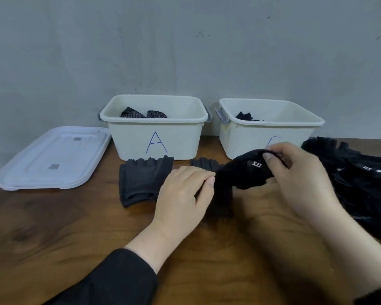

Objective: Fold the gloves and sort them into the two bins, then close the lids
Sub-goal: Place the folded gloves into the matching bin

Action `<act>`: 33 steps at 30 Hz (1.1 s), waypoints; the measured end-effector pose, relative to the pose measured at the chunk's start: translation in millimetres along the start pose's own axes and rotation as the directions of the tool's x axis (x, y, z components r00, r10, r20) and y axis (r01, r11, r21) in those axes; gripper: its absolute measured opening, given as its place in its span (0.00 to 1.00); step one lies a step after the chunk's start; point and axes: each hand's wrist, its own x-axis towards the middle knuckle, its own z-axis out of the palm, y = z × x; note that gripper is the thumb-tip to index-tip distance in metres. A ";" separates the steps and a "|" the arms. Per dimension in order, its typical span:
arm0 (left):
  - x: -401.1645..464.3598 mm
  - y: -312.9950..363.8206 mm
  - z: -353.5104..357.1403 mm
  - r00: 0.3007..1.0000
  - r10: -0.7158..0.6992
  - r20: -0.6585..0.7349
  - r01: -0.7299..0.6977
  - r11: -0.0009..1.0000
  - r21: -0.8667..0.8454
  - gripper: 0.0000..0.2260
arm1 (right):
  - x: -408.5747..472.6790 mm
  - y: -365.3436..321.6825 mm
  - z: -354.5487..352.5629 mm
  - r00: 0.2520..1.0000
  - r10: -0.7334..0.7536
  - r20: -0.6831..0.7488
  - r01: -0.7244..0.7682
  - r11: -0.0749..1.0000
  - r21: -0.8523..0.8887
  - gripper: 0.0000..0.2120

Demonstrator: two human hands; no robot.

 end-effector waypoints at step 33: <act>-1.0 -51.0 -56.9 0.986 -0.167 0.010 0.162 0.968 0.194 0.16 | -44.9 -6.6 123.3 0.899 -0.413 0.142 0.421 0.907 -0.027 0.17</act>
